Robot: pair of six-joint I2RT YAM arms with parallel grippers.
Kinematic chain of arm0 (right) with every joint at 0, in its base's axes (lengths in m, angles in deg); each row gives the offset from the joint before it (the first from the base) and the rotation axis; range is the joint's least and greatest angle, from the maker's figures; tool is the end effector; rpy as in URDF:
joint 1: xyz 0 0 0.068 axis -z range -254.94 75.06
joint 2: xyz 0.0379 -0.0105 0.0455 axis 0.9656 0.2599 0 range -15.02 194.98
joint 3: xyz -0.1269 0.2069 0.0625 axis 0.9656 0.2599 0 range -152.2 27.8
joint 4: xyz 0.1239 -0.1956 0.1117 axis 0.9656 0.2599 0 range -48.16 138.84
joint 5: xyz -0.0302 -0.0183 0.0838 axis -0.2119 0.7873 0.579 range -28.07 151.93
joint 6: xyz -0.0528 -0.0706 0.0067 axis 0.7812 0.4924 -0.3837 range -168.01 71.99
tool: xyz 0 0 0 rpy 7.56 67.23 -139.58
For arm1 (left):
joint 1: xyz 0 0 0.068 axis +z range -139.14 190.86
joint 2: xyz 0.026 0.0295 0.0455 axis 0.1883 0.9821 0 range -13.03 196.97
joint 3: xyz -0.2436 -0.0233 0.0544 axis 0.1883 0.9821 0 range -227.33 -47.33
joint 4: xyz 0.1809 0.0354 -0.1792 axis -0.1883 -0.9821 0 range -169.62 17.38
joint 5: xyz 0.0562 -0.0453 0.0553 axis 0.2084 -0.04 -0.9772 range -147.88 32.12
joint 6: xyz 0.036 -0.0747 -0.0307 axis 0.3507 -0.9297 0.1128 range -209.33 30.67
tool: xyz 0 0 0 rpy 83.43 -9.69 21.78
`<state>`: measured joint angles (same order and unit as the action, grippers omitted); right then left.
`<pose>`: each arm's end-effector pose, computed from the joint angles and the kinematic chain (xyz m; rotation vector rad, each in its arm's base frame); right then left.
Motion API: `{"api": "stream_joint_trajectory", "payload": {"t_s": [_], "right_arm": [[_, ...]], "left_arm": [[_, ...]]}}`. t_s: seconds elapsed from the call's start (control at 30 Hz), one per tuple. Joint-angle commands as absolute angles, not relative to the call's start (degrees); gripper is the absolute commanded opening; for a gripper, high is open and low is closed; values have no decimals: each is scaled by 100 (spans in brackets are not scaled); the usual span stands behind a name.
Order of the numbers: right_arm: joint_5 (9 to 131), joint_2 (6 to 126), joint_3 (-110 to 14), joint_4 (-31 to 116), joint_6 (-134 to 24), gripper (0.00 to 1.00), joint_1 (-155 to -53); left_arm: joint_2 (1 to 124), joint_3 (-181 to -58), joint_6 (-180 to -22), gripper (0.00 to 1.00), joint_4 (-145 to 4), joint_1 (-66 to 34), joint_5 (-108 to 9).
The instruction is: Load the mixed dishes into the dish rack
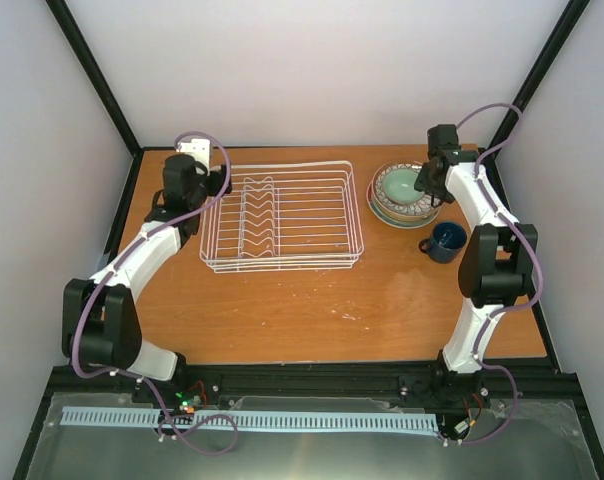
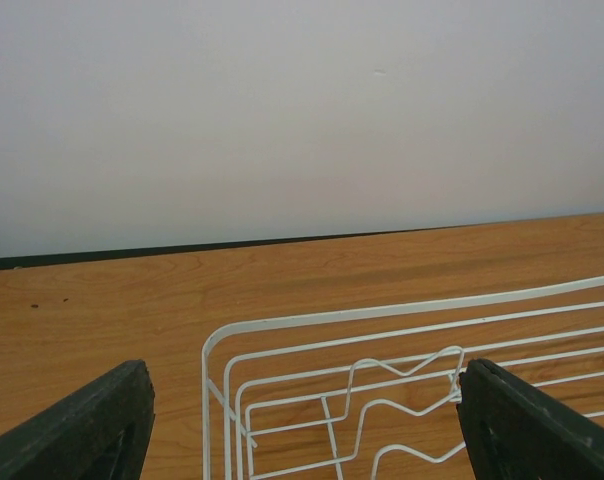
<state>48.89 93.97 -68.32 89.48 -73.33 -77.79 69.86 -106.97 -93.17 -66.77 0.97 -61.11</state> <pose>0.4206 0.0032 0.2153 0.5801 2.5220 -0.1208 0.3753 -0.0609 0.2674 0.0602 1.8748 -0.1122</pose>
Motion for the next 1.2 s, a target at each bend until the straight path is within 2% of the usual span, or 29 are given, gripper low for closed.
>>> {"api": "stream_joint_trajectory", "payload": {"t_s": [0.0,0.17,0.37,0.43,0.47,0.57,0.6,0.93,1.03,1.17], "right_arm": [[5434,9674,-6957,9146,-7442,53,-7638],[6156,9998,-7058,9088,-7493,52,-7494],[6293,10230,-7227,9086,-7487,52,-7472],[6317,10324,-7284,9104,-7483,49,-7467],[6331,10366,-7312,9106,-7475,43,-7467],[6345,10467,-7381,9102,-7457,6,-7467],[6331,10502,-7426,9142,-7458,3,-7467],[6591,10145,-7012,8715,-7324,3,-7467],[6981,9573,-6442,8043,-7347,3,-7448],[8094,9003,-5836,7203,-7432,3,-7274]], "left_arm": [[7080,-10899,-9189,84,-6726,41,-6208],[7104,-10895,-9169,84,-6734,46,-6242],[7147,-10920,-9153,84,-6713,44,-6255],[7168,-10916,-9161,83,-6704,48,-6247],[7186,-10920,-9162,83,-6707,45,-6243],[7197,-10915,-9155,83,-6698,45,-6250],[7200,-10919,-9153,83,-6695,43,-6254],[7215,-10977,-9185,82,-6699,47,-6029],[7161,-11025,-9290,82,-6703,42,-5542],[7125,-11022,-9616,83,-6477,40,-4442]]}}
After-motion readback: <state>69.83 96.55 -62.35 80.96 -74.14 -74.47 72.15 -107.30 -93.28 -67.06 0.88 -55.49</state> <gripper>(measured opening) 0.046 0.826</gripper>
